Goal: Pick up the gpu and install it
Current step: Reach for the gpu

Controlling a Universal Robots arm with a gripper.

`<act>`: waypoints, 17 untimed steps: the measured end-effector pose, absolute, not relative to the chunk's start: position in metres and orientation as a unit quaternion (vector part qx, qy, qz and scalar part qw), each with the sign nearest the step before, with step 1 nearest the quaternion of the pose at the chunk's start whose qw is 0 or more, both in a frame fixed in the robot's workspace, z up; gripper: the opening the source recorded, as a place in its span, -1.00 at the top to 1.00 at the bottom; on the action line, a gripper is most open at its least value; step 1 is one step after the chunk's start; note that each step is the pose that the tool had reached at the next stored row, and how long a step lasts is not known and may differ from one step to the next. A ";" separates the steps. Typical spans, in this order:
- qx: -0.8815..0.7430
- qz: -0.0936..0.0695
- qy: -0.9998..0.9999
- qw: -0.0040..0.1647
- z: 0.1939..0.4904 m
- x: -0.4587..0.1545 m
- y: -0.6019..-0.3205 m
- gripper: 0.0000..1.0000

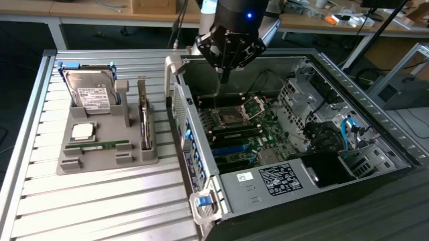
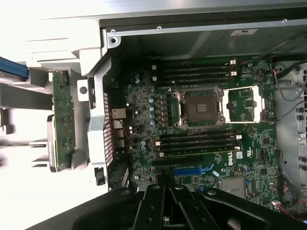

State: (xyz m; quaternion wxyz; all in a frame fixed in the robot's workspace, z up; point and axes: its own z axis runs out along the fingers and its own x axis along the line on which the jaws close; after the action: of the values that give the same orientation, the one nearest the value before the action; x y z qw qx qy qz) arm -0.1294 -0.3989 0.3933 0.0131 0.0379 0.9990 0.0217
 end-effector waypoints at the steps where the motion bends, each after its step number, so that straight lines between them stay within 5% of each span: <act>1: 0.038 0.022 0.999 0.013 0.393 -0.130 -0.399 0.79; 17: 0.038 0.022 0.999 0.013 0.393 -0.138 -0.399 0.79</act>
State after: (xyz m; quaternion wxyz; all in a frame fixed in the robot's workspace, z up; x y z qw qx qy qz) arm -0.1383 -0.3989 0.3933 0.0131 0.0379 0.9990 0.0217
